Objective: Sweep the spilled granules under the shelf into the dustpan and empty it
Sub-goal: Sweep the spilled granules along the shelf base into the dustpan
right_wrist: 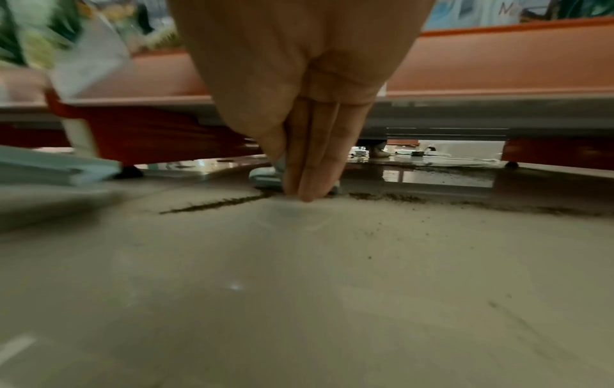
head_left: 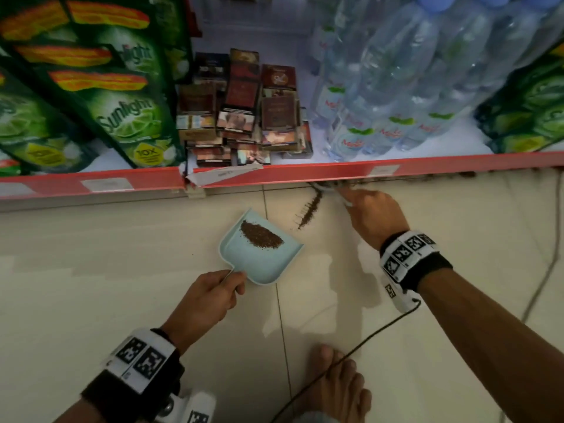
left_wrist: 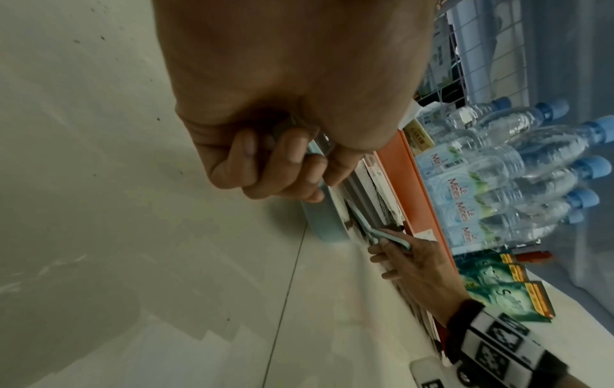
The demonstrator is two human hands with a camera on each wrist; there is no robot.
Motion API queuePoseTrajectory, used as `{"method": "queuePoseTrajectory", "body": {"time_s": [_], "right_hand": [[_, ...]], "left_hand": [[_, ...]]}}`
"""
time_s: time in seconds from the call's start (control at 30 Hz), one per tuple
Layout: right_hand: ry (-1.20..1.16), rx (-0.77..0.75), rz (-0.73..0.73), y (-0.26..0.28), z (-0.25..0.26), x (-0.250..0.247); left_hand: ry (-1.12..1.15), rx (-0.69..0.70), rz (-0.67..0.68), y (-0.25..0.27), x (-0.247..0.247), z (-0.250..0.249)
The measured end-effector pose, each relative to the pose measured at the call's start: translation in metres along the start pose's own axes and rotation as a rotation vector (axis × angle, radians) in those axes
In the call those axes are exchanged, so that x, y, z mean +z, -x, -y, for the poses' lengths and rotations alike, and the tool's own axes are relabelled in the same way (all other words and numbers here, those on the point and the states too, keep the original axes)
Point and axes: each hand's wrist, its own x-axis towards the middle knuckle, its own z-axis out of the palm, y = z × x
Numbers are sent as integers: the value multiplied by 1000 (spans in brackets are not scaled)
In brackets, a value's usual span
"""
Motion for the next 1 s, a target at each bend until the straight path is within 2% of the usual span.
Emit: {"method": "queuePoseTrajectory", "body": {"time_s": [0.07,0.17,0.27,0.37,0.47,0.53,0.6,0.67,0.73,0.9,1.0], "right_hand": [[-82,-96,21,22,4,-5],[-86,-123,-158,45,4,-12],[23,77,-256,36,-16,-15],[107,303,-244,19,-32,-13],[129,429,-181,6,-35,-8],[78,401,-99,7,-30,-3],[-30,259,-58,18,-15,-2],[-83,88,-79,37,2,-5],[-30,18,-139,50,9,-13],[75,246,-274,27,-15,-27],[42,332,-213,9,-22,-24]], "left_hand": [[-14,6,33,-2,4,1],[-28,14,63,-9,9,-2],[-30,30,87,-17,13,-6],[-33,45,107,-22,18,-11],[-50,50,109,-24,20,-12],[-49,52,103,-23,18,-10],[-35,53,94,-21,15,-8],[-20,52,90,-19,12,-5],[-17,50,83,-18,10,-2],[-26,30,75,-21,11,1],[-24,39,95,-23,16,-2]]}}
